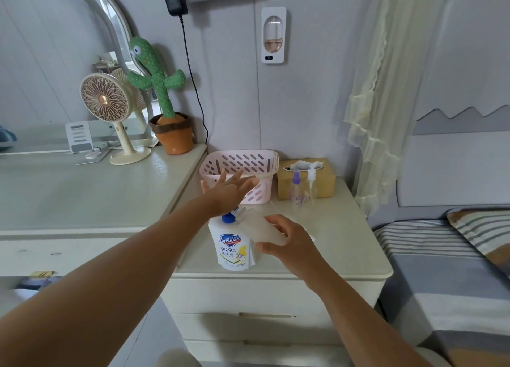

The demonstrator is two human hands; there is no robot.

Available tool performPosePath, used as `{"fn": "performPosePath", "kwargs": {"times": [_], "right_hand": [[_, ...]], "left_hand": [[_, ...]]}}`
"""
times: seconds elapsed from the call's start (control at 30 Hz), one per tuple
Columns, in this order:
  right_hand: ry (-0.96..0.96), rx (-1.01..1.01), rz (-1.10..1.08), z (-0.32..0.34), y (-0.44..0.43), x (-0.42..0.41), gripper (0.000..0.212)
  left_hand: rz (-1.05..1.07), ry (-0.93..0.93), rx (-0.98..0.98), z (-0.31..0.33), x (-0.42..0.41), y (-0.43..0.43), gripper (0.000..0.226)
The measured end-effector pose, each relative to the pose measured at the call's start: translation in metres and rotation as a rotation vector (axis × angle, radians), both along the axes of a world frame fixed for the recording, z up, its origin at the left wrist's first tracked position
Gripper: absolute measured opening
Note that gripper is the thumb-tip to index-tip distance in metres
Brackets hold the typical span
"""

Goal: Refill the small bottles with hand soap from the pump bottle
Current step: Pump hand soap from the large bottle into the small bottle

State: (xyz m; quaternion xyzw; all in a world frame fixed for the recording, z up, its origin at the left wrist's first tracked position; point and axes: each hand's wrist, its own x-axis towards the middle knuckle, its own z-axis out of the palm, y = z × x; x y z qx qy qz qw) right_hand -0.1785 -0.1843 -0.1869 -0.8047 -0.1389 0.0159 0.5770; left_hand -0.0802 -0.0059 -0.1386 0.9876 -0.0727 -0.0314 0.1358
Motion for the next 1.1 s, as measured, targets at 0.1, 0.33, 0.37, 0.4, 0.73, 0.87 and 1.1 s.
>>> {"fn": "performPosePath", "kwargs": {"times": [0.1,0.33,0.37,0.4,0.73,0.87,1.1], "right_hand": [[0.009,-0.012,-0.002,-0.004,0.001,0.0,0.048],[0.015,0.003,0.003,0.001,0.001,-0.004,0.045],[0.011,0.003,0.0,0.002,0.001,-0.003,0.044],[0.006,0.001,-0.005,0.002,0.001,-0.002,0.044],[0.01,-0.02,0.003,-0.003,0.001,-0.003,0.048],[0.016,-0.003,0.002,0.002,0.001,-0.004,0.043],[0.016,-0.02,0.0,0.0,0.0,-0.003,0.046]], "left_hand": [[0.02,0.02,-0.022,-0.006,-0.003,0.0,0.062],[0.011,0.001,0.041,0.003,-0.004,0.0,0.061],[0.014,-0.008,0.045,0.006,-0.004,0.0,0.062],[0.015,-0.01,0.044,0.006,-0.004,0.0,0.063],[0.033,0.018,0.008,-0.005,-0.007,0.001,0.06],[0.012,0.0,0.033,0.004,-0.005,0.001,0.062],[0.025,-0.012,-0.002,-0.003,-0.006,0.001,0.061]]}}
